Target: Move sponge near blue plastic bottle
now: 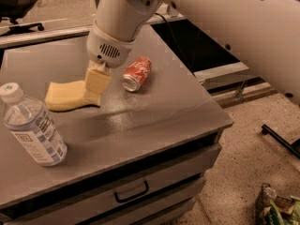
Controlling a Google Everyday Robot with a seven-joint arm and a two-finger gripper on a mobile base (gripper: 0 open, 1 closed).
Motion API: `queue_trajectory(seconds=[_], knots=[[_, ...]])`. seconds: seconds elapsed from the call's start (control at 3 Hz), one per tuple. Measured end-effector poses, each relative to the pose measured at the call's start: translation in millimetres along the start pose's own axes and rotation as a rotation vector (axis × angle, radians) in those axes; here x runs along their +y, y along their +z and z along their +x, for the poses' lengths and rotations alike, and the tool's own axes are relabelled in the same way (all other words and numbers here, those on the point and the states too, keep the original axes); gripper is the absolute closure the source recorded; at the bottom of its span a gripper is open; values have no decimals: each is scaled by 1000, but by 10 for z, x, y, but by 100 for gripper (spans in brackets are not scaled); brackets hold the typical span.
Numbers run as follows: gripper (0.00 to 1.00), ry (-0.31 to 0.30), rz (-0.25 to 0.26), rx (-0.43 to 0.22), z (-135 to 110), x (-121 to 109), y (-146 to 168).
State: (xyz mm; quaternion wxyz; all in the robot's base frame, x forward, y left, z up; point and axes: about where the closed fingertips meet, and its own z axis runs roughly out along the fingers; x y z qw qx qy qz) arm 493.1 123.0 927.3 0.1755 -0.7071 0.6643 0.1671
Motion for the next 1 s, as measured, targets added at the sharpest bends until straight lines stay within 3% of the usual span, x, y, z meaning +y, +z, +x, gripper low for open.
queue_trajectory(seconds=[0.33, 0.67, 1.0], knots=[[13, -2, 0, 0, -10, 8, 3], [0, -5, 1, 0, -23, 17, 7], [0, -5, 1, 0, -23, 17, 7]])
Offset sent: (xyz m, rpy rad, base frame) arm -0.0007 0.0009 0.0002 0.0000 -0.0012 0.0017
